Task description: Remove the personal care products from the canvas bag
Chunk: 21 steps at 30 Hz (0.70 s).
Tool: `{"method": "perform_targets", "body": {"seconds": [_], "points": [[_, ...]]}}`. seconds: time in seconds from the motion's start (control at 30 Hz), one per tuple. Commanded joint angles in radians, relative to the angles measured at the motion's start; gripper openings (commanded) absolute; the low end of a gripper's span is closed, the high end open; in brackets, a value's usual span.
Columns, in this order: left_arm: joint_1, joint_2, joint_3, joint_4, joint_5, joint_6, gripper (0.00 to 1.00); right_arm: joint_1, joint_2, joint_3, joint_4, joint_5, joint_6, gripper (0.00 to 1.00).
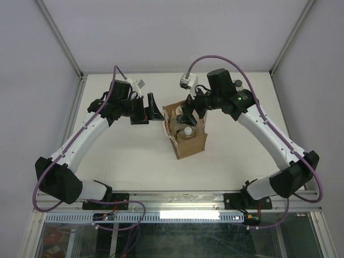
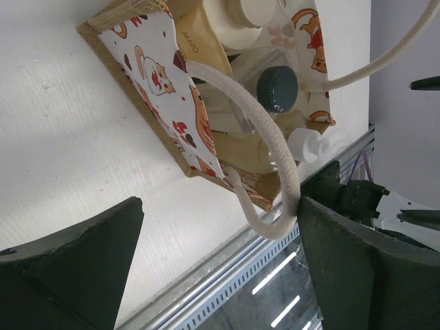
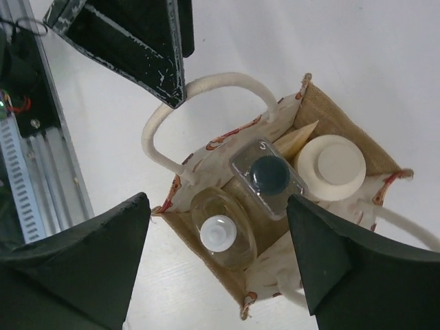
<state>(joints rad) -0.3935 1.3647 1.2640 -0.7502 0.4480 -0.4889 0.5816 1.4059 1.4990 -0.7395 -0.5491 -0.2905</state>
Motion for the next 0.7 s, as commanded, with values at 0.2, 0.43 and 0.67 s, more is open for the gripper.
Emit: {"method": "perform_targets", "body": {"seconds": [0.2, 0.43, 0.67], "points": [[-0.005, -0.086, -0.017, 0.027, -0.023, -0.008, 0.93, 0.043, 0.092, 0.093, -0.169, -0.071, -0.665, 0.82], [-0.004, -0.118, 0.008, -0.025, -0.109, 0.029, 0.94, 0.043, 0.192, 0.154, -0.219, -0.059, -0.752, 0.8], [-0.004, -0.144, 0.015, -0.058, -0.161, 0.056, 0.96, 0.047, 0.278, 0.202, -0.228, -0.062, -0.771, 0.78]]}}
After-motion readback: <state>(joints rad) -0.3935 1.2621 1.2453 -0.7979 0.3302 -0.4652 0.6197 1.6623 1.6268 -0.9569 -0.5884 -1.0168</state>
